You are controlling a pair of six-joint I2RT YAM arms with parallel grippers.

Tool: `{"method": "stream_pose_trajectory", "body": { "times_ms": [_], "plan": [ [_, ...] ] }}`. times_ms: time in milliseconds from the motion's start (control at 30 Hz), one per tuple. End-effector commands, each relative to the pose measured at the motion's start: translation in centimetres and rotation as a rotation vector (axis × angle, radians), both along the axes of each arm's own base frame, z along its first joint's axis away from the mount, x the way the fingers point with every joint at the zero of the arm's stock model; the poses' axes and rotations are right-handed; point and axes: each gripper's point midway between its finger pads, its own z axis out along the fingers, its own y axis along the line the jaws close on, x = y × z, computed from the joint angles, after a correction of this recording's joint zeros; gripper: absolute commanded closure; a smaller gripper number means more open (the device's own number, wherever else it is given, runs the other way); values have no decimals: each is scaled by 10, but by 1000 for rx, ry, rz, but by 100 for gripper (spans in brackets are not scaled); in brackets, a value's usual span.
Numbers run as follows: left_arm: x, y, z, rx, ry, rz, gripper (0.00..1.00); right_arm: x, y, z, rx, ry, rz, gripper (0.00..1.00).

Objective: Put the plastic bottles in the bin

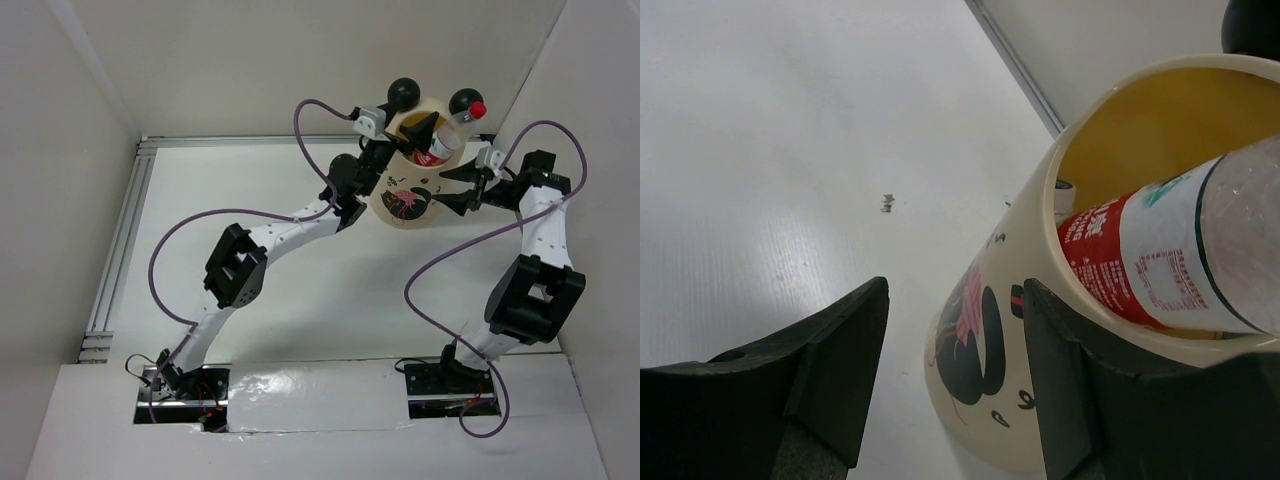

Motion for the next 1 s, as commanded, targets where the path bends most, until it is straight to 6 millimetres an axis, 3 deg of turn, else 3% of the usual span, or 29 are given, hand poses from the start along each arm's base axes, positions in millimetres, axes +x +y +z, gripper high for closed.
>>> {"method": "stream_pose_trajectory", "body": {
  "times_ms": [0,133,167,233,267,300,333,367,400,467,500,533,567,600,633,667,733,800,833,900,933,967],
  "plan": [
    [-45,30,71,-106,-153,-9,0,-5,13,28,-6,-124,45,37],
    [-60,39,73,-85,-175,1,0,-12,19,21,-12,-113,52,34],
    [-59,38,62,-62,-156,0,0,-12,18,20,-21,-110,47,32],
    [-74,50,78,-45,-193,2,0,-20,21,21,-27,-92,41,31],
    [-72,48,59,3,-153,-2,0,-23,21,21,-33,-85,38,29],
    [-76,52,55,27,-133,-3,0,-25,21,20,-53,-70,27,28],
    [-91,73,80,1,-127,-4,0,-33,19,18,-63,-42,10,27],
    [-97,79,78,28,-95,-12,0,-38,20,15,-79,-24,1,23],
    [-91,75,35,149,31,-18,0,-41,14,7,-118,6,-27,17],
    [-110,102,27,203,139,-23,0,-57,12,-6,-138,88,-67,4],
    [-109,108,-12,327,261,-21,0,-60,6,-15,-169,147,-105,0],
    [-115,117,-27,370,328,-19,0,-61,0,-20,-166,207,-154,0],
    [-122,141,-25,357,390,-10,0,-64,-2,-23,-121,310,-225,0],
    [-127,154,-76,478,542,-1,0,-62,-16,-33,-146,381,-316,0],
    [-129,163,-71,452,547,-7,0,-61,-22,-37,-140,437,-368,0],
    [-137,177,-102,529,641,-6,0,-63,-29,-44,-132,502,-420,0],
    [-155,207,-137,567,757,-19,0,-65,-40,-59,-113,636,-541,0],
    [-162,228,-159,551,855,-32,0,-71,-46,-71,-66,736,-626,0],
    [-169,239,-186,572,911,-32,0,-72,-55,-78,-55,769,-692,0],
    [-180,257,-189,544,913,-31,0,-76,-62,-88,2,815,-796,0],
    [-186,265,-208,558,942,-21,0,-77,-67,-92,-6,824,-844,0],
    [-191,273,-201,534,917,-20,0,-77,-72,-98,5,841,-876,0]
  ]
}}
